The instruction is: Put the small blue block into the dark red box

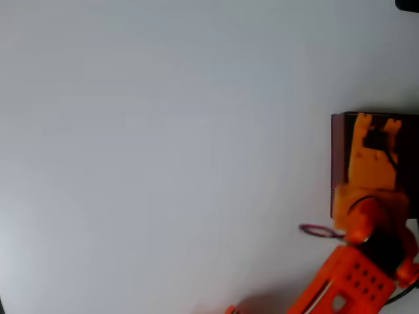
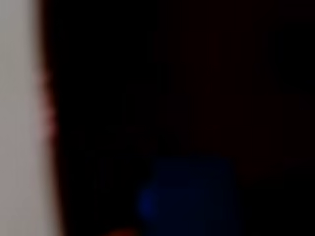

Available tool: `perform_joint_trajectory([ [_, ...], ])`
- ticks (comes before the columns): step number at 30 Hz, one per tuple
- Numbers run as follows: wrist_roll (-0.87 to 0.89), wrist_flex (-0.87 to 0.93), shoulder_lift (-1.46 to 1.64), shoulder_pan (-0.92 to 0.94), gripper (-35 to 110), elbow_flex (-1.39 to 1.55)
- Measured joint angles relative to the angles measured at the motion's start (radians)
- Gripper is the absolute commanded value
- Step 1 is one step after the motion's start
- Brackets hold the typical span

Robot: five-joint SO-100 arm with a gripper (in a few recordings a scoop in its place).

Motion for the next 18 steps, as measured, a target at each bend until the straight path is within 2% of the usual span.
perform_joint_trajectory([
  [2,-0.040,-0.029,-0.101,0.014,5,-0.051],
  [4,-0.066,-0.044,-0.192,0.015,16,-0.095],
  [9,-0.106,-0.044,-0.227,0.035,20,-0.112],
  [18,-0.253,0.092,0.166,-0.086,17,0.061],
])
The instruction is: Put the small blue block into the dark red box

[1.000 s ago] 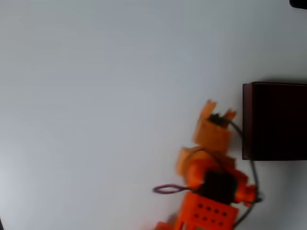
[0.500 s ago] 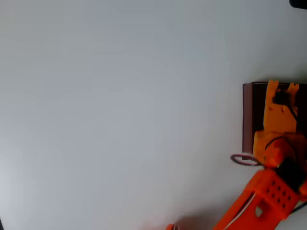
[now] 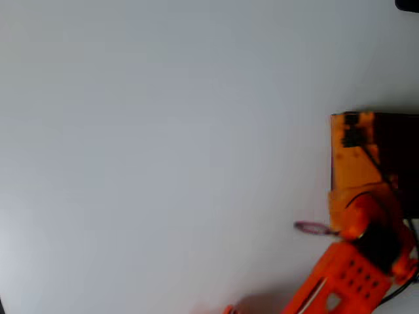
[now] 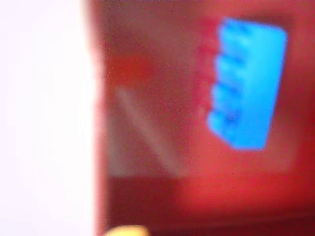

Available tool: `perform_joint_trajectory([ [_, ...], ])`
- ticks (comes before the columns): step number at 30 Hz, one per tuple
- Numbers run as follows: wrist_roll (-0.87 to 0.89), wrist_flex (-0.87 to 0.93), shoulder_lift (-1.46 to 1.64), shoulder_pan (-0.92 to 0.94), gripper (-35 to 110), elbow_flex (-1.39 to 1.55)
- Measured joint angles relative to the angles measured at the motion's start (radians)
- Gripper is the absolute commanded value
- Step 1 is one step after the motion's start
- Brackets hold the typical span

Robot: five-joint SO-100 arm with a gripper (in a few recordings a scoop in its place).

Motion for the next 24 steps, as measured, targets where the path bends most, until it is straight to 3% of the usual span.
perform_joint_trajectory([
  [15,-0.190,0.048,1.081,-0.681,2,0.661],
  [24,-0.370,0.120,1.408,-1.060,0,0.881],
])
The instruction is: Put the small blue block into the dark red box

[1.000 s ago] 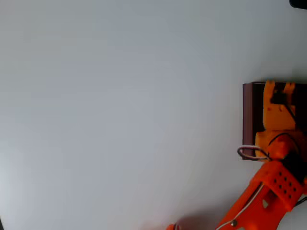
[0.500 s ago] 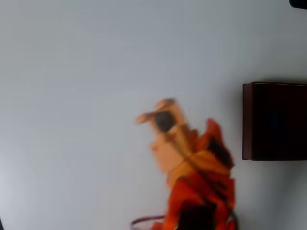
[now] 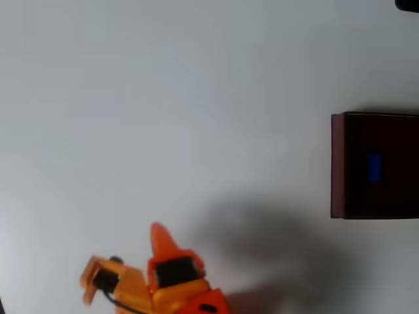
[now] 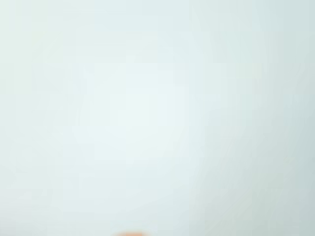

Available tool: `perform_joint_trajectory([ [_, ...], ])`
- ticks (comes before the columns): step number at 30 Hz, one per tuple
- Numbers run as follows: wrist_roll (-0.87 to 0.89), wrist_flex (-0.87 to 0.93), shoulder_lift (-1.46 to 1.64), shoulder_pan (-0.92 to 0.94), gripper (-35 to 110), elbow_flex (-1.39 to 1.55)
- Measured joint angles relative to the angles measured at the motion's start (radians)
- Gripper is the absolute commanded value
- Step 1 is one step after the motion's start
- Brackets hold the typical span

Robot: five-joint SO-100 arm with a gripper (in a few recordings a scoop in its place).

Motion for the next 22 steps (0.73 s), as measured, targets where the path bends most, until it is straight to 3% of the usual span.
perform_joint_trajectory([
  [7,-0.230,0.029,0.043,-0.206,0,0.127],
  [22,-0.267,0.095,0.066,-0.232,0,0.189],
])
